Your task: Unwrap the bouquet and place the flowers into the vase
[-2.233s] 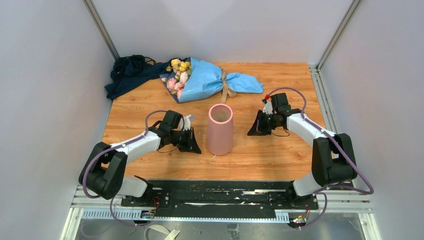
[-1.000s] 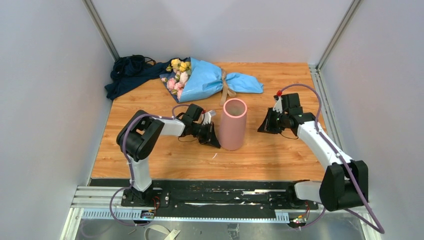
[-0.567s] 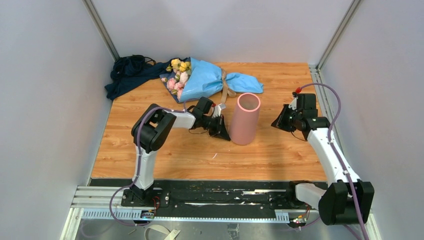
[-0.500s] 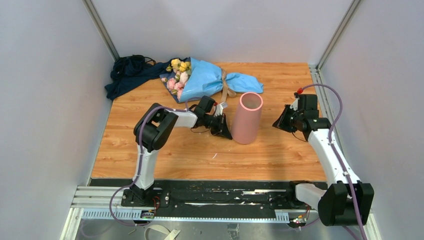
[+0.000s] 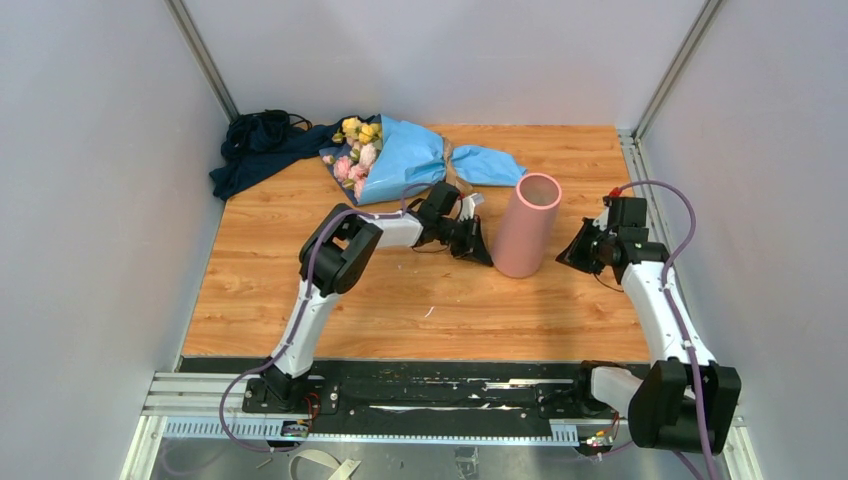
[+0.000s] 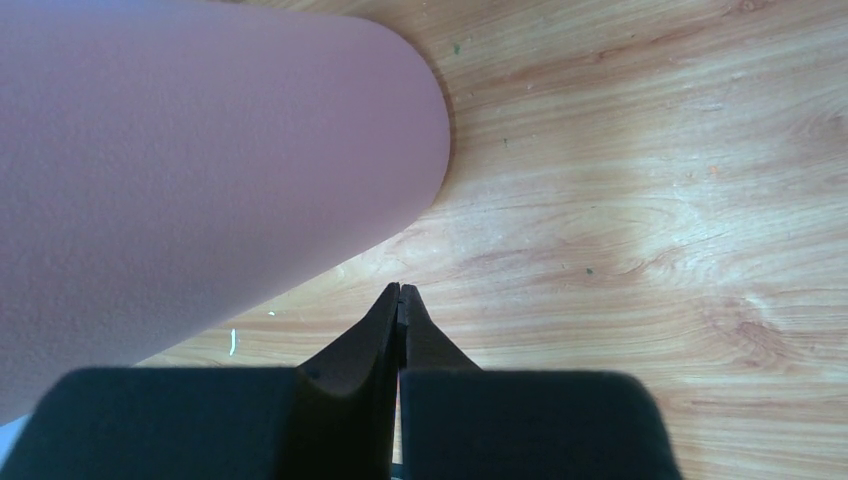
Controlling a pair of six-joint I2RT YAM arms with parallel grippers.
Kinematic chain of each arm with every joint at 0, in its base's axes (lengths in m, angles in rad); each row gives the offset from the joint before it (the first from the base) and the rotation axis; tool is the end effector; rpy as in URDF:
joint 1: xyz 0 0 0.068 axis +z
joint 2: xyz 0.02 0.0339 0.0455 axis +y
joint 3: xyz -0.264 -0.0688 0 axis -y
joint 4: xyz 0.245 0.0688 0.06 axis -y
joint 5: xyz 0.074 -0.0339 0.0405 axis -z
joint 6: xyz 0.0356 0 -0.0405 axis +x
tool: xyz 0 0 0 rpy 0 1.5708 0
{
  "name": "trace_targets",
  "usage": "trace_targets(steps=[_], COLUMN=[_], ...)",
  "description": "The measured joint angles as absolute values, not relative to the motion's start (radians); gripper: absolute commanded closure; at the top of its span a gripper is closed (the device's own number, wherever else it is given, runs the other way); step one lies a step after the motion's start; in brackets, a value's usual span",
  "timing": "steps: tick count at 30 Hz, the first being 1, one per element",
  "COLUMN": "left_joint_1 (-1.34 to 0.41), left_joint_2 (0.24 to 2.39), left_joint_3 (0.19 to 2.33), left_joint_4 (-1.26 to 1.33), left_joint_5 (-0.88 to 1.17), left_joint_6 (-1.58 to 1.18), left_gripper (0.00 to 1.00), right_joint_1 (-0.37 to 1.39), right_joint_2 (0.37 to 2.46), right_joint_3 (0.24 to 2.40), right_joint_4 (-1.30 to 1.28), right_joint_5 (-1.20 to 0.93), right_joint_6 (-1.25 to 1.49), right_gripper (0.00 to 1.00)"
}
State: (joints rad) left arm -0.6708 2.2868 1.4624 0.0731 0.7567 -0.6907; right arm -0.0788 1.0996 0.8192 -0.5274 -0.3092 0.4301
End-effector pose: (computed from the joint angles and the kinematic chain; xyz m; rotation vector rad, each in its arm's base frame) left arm 0.3582 -0.3155 0.1054 0.4161 2.5621 -1.4893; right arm 0.2269 -0.0071 0.2606 0.4570 2.3507 0.5343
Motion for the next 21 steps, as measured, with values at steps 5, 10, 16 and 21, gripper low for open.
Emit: trace_targets(steps=[5,10,16,21], left_joint_1=[-0.672,-0.684,-0.693,-0.69], left_joint_2=[2.358,2.39,2.323,2.244], left_joint_3=[1.57,1.645,1.572,1.503], left_joint_4=[0.071,0.029,-0.047,-0.172], left_joint_5=[0.775,0.768,0.765,0.755], left_joint_6=[-0.706,-0.686,-0.608,-0.518], left_gripper=[1.0,1.0,1.0,1.0], right_joint_1=[-0.095,-0.106,-0.13,-0.135], right_joint_2=[1.105,1.12,1.11,1.086], right_joint_3=[0.798,0.776,0.75,0.63], right_joint_4=[-0.526,-0.526,-0.519,-0.444], right_joint_5=[-0.322,-0.33,-0.339,-0.418], right_joint_6=[0.427,0.425,0.429,0.48], right_gripper=[1.0,1.0,1.0,1.0])
